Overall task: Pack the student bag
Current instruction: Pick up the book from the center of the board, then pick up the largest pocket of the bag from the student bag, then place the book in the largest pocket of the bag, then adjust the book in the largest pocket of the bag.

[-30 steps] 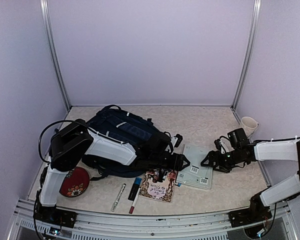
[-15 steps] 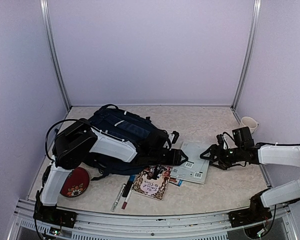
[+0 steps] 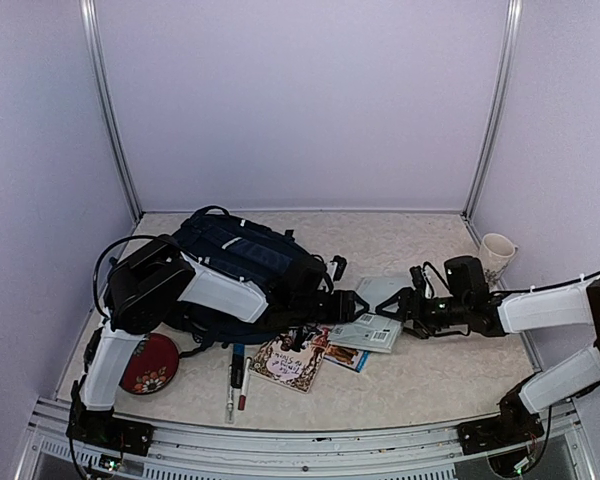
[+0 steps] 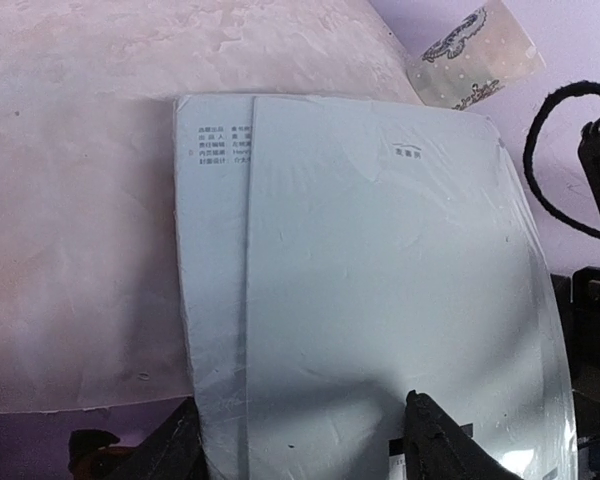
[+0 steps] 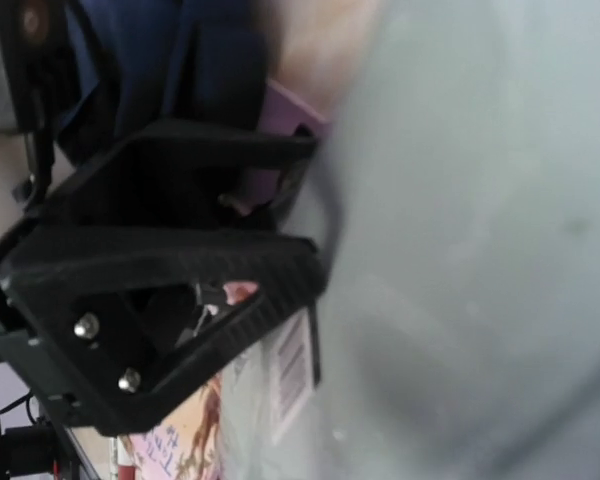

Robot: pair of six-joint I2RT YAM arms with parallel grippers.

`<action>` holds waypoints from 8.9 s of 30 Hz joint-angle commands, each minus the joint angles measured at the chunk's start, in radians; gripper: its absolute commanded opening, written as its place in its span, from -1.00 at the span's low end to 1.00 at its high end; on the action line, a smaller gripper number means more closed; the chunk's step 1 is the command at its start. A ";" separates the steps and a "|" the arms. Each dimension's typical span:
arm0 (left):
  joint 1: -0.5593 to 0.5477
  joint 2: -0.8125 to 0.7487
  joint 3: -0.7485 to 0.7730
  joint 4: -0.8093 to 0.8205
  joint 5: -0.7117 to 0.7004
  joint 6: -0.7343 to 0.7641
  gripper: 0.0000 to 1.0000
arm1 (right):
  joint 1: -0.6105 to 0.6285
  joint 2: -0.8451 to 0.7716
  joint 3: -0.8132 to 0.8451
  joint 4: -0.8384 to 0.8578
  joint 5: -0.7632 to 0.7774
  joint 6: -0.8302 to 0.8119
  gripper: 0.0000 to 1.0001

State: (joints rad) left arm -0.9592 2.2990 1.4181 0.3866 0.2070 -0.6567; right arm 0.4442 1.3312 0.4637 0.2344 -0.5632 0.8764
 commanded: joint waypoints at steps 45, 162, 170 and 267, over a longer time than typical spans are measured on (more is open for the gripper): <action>-0.076 0.004 0.548 -1.258 -0.794 0.629 0.70 | 0.004 -0.431 0.288 -0.526 0.406 -0.269 -1.00; -0.092 -1.035 -0.144 -0.331 -0.499 0.948 -1.00 | 0.341 0.322 0.796 -0.393 -0.139 -0.451 -1.00; -0.138 -1.074 -0.182 -0.212 -0.540 1.059 -1.00 | 0.276 0.499 0.907 -0.408 -0.216 -0.326 -1.00; 0.004 -1.155 -0.438 -0.024 -0.342 0.977 -1.00 | 0.451 0.862 1.220 -0.347 0.238 -0.435 -0.49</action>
State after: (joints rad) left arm -0.9489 1.1934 0.9829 0.2012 -0.1677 0.3389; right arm 0.9119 2.1658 1.5711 -0.1802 -0.4366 0.4397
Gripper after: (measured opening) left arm 0.039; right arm 0.227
